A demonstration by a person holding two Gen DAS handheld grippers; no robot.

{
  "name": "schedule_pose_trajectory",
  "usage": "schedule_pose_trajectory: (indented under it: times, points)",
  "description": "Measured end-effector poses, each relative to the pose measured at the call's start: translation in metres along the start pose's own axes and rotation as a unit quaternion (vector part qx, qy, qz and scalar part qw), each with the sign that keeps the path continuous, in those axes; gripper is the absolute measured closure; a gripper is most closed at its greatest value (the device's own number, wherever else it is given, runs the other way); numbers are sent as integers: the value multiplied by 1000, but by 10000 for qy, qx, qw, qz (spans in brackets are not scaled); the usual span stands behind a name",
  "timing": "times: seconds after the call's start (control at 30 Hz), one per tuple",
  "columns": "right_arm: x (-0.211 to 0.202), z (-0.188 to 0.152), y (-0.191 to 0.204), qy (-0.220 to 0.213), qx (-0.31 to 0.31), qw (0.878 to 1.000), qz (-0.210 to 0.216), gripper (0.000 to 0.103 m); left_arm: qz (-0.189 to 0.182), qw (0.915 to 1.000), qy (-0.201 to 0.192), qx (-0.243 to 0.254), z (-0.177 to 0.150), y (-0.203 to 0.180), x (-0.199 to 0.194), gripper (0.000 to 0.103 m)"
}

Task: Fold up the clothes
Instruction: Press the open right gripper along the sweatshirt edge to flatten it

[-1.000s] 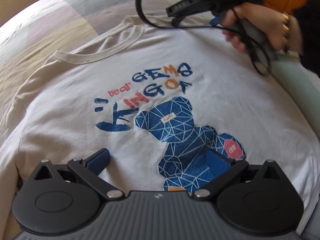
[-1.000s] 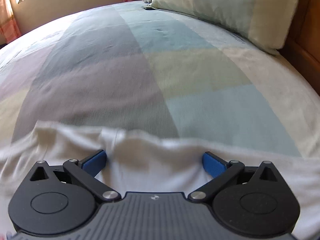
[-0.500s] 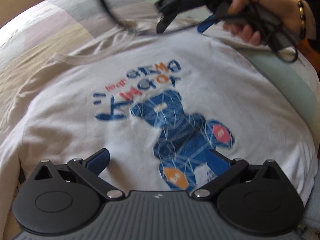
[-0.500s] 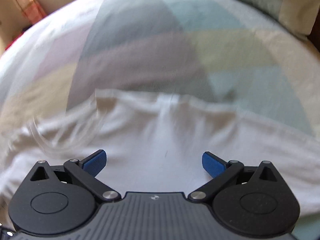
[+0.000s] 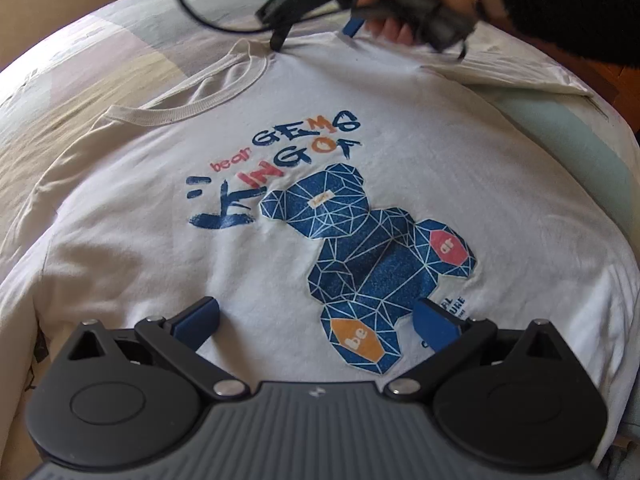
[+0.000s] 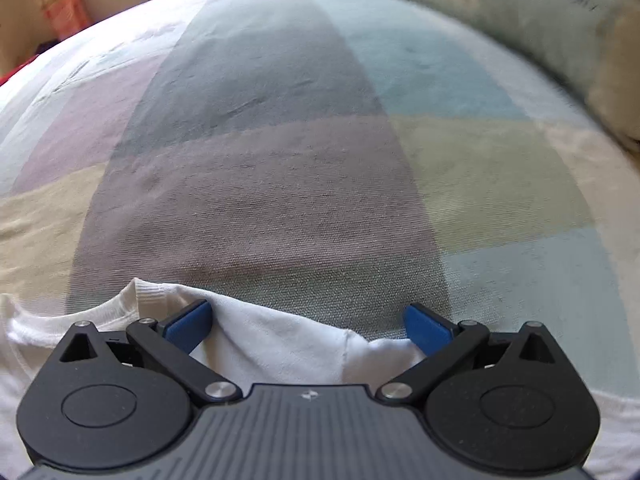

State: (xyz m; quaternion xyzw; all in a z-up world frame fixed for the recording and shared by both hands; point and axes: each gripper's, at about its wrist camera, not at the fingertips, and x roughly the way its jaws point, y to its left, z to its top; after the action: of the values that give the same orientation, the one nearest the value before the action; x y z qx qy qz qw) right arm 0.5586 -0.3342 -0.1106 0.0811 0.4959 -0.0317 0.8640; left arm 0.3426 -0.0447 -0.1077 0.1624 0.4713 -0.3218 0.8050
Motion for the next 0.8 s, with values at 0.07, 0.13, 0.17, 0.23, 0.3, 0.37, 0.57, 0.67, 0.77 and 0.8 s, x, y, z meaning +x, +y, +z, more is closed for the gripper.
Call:
schedule_pose_trajectory:
  times: [0.07,0.13,0.17,0.23,0.3,0.37,0.57,0.67,0.77,0.8]
  points:
    - [-23,0,-17,-129,127,9997,164,0,-1,10000,26,9,1,0,0,1]
    - [-48,-4,-35,-247,309,9992,96,0,2,10000,36,20,1,0,1,1]
    - [-58,-12,-48,-265,448,9986,-66,0,2,10000,36,20,1,0,1,1]
    - [-77,-32,-73,-278,749,9957,-459,0,0,10000,53,37,1,0,2,1]
    - [-79,-55,-99,-129,1043,9897,-975,0,-11,10000,79,52,2,0,2,1]
    - [-77,-69,-121,-60,1236,9835,-1317,0,-17,9999,84,76,3,0,3,1]
    - [-53,-70,-161,-314,1361,9790,-1482,0,-29,9998,149,133,5,0,5,1]
    - [-42,-64,-180,-392,1370,9777,-1541,0,-15,9996,221,167,7,-1,6,1]
    - [-41,-47,-197,-147,1481,9773,-1511,0,-9,9994,286,172,9,-1,8,1]
    - [-47,-44,-200,-87,1571,9758,-1520,0,-7,9994,310,172,9,-1,8,1]
